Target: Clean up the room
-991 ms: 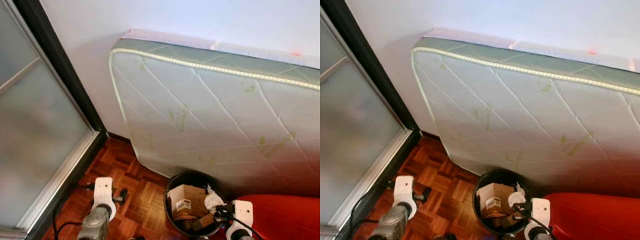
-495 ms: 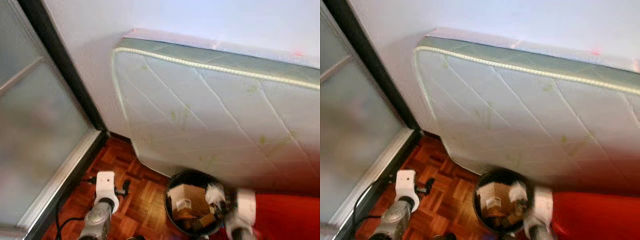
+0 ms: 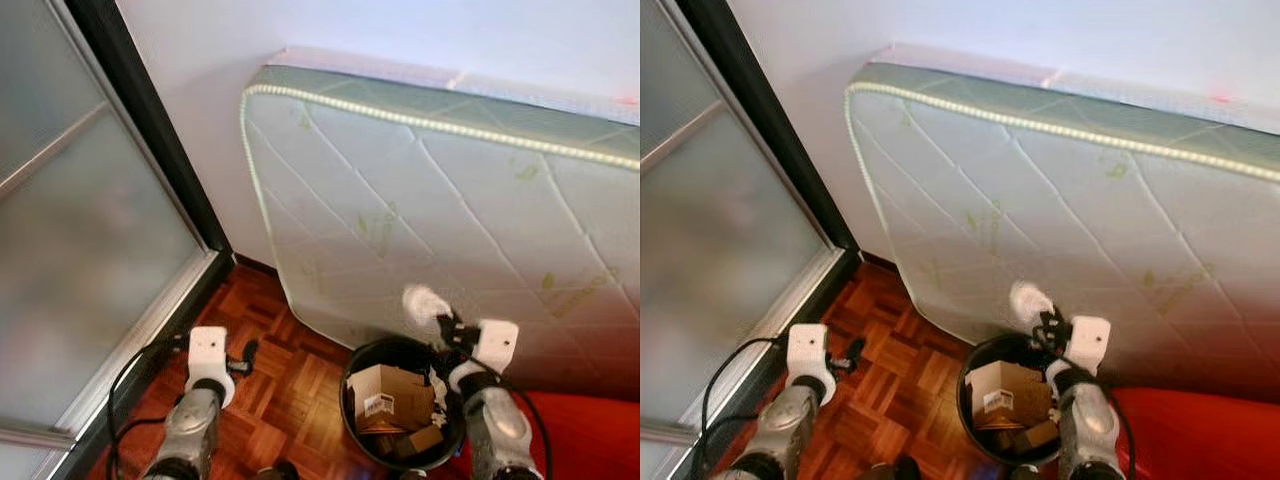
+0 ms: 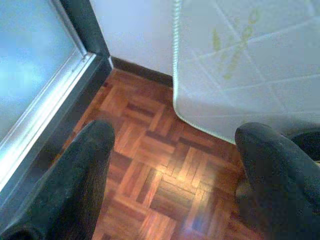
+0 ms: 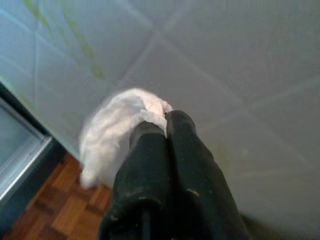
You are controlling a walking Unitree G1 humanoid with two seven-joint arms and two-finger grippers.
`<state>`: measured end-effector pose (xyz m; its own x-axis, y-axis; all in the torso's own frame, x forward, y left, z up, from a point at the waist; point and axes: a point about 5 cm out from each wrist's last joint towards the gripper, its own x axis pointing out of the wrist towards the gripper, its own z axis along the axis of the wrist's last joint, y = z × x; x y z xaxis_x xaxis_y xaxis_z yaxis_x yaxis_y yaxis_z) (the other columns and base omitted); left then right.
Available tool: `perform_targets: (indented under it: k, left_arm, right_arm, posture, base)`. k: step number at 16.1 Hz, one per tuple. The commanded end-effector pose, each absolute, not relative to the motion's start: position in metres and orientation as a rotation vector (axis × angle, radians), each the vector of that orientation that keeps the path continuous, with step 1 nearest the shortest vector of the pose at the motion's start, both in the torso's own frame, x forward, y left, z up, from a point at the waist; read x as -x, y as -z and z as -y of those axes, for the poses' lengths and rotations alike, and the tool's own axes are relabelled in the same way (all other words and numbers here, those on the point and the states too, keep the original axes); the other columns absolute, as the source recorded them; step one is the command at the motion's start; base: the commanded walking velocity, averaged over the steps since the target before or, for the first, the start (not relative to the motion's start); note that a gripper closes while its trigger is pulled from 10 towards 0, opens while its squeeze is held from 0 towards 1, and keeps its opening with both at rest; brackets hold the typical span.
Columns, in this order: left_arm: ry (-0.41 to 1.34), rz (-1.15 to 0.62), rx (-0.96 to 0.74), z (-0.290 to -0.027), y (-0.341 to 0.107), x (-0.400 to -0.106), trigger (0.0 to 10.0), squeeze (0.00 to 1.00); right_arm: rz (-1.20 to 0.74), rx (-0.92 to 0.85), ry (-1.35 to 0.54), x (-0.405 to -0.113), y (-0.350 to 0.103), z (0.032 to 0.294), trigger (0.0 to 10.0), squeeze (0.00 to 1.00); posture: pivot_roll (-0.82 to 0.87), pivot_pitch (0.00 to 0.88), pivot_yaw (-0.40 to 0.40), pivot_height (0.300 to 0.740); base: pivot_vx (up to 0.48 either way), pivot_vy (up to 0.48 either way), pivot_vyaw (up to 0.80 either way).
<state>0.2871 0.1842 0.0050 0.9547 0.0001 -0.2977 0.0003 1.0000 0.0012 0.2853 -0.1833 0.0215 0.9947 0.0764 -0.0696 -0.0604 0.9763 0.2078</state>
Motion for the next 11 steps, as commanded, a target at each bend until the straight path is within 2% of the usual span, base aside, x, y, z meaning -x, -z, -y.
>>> perform_targets:
  k: [1,4,8,11]
  left_arm:
    - [-0.020,-0.300,0.006,-0.189,-0.004,-0.285,10.0,0.00]
    - [-0.012,-0.283,0.009,-0.187,-0.008,-0.289,10.0,0.00]
    - [-0.009,-0.274,0.013,-0.186,-0.010,-0.291,10.0,0.00]
    - [-0.008,-0.278,0.014,-0.185,-0.009,-0.290,10.0,0.00]
  right_arm:
    - [-0.093,-0.217,-0.066,-0.281,-0.017,0.181,10.0,0.00]
    - [-0.094,-0.189,-0.061,-0.280,-0.017,0.180,10.0,0.00]
    - [-0.163,-0.133,0.049,-0.283,-0.013,0.190,10.0,0.00]
    - [-0.176,-0.124,0.061,-0.283,-0.013,0.191,10.0,0.00]
  posture:
    - [-0.07,0.185,0.079,0.740]
    - [-0.07,0.192,0.080,0.740]
    - [-0.06,0.201,0.078,0.740]
    - [-0.06,0.202,0.077,0.710]
  base:
    - [0.000,0.000,0.00]
    - [0.000,0.000,0.00]
    - [0.000,0.000,0.00]
    - [0.000,0.000,0.00]
